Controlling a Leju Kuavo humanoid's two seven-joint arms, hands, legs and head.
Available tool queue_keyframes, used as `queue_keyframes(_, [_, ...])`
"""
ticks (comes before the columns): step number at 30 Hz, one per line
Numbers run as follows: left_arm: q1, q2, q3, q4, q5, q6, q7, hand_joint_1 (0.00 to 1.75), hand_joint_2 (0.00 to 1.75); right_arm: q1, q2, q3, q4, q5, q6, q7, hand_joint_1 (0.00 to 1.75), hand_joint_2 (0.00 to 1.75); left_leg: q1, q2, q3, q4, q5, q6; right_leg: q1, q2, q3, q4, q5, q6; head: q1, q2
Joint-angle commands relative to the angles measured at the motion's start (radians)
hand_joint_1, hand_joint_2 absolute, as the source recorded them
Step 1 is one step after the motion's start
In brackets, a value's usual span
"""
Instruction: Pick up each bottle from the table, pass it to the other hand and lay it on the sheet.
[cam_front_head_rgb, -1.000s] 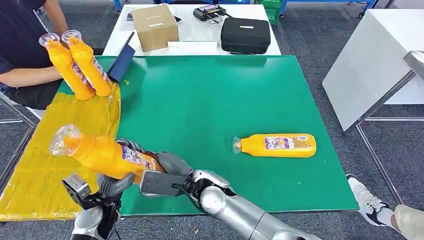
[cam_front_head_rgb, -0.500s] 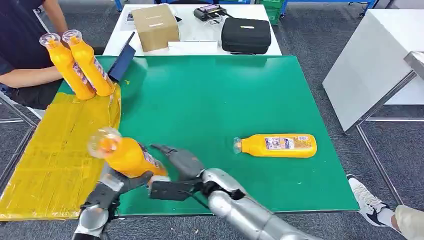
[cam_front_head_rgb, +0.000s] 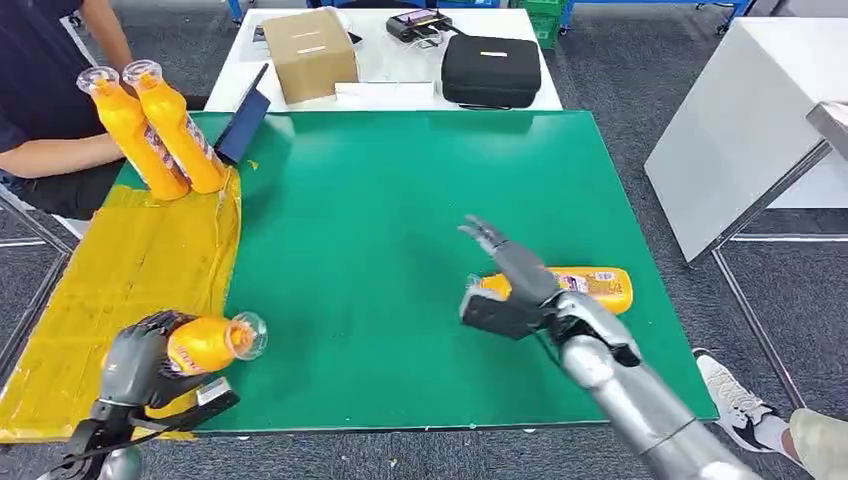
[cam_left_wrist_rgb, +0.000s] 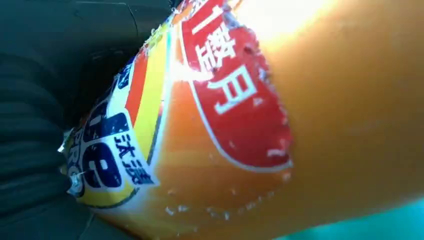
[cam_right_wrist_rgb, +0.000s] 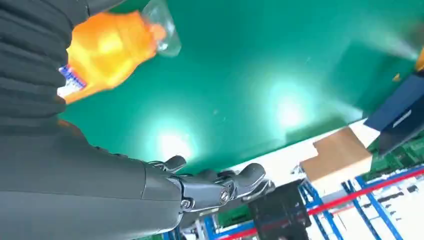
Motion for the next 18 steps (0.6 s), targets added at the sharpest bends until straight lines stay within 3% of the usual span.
queue_keyframes(1, [-0.04, 0.036, 0.011, 0.166, -0.137, 0.022, 0.094, 1.75, 1.75, -0.002, -0.119, -0.038, -0.069, 0.014, 0.006, 0.024, 0.0, 1.75, 0.0, -0.003, 0.003, 0.0, -0.001, -0.001, -0.001, 0.002, 0.003, 0.0, -0.002, -0.001, 0.0, 0.0])
queue_keyframes(11, [-0.043, 0.042, 0.01, 0.187, -0.162, 0.036, 0.108, 1.75, 1.75, 0.0, -0.138, -0.049, -0.079, 0.009, 0.009, 0.026, 0.0, 1.75, 0.0, -0.003, 0.003, 0.0, -0.001, -0.001, -0.001, 0.002, 0.003, 0.0, -0.002, -0.001, 0.0, 0.0])
queue_keyframes(15, [-0.067, 0.063, -0.012, 0.294, -0.19, 0.027, 0.109, 1.75, 1.75, 0.026, -0.2, -0.115, -0.119, -0.006, 0.051, 0.022, 0.0, 1.75, -0.001, -0.003, 0.002, -0.001, -0.001, -0.001, -0.001, 0.001, 0.002, 0.0, -0.001, -0.001, 0.0, 0.0])
queue_keyframes(16, [-0.155, 0.123, -0.189, 0.459, -0.267, -0.104, 0.206, 0.0, 1.75, 0.019, -0.148, -0.11, -0.06, 0.028, 0.077, 0.014, 0.0, 1.75, -0.001, -0.004, 0.003, -0.001, -0.001, 0.0, -0.001, 0.0, 0.003, 0.0, -0.002, -0.001, 0.0, 0.0])
queue_keyframes(17, [-0.163, 0.123, -0.196, 0.473, -0.267, -0.099, 0.21, 0.0, 1.75, 0.014, -0.142, -0.105, -0.051, 0.032, 0.075, 0.014, 0.0, 1.75, -0.001, -0.004, 0.003, -0.001, -0.001, 0.0, -0.001, 0.001, 0.003, 0.0, -0.002, -0.001, 0.0, 0.0])
queue_keyframes(18, [-0.168, 0.158, -0.288, 0.506, -0.267, -0.107, 0.234, 0.0, 0.0, -0.034, -0.143, -0.063, -0.001, 0.078, 0.094, 0.055, 0.0, 1.75, 0.0, -0.005, 0.006, -0.001, -0.002, -0.001, -0.001, 0.002, 0.006, 0.0, -0.003, -0.001, 0.0, 0.0])
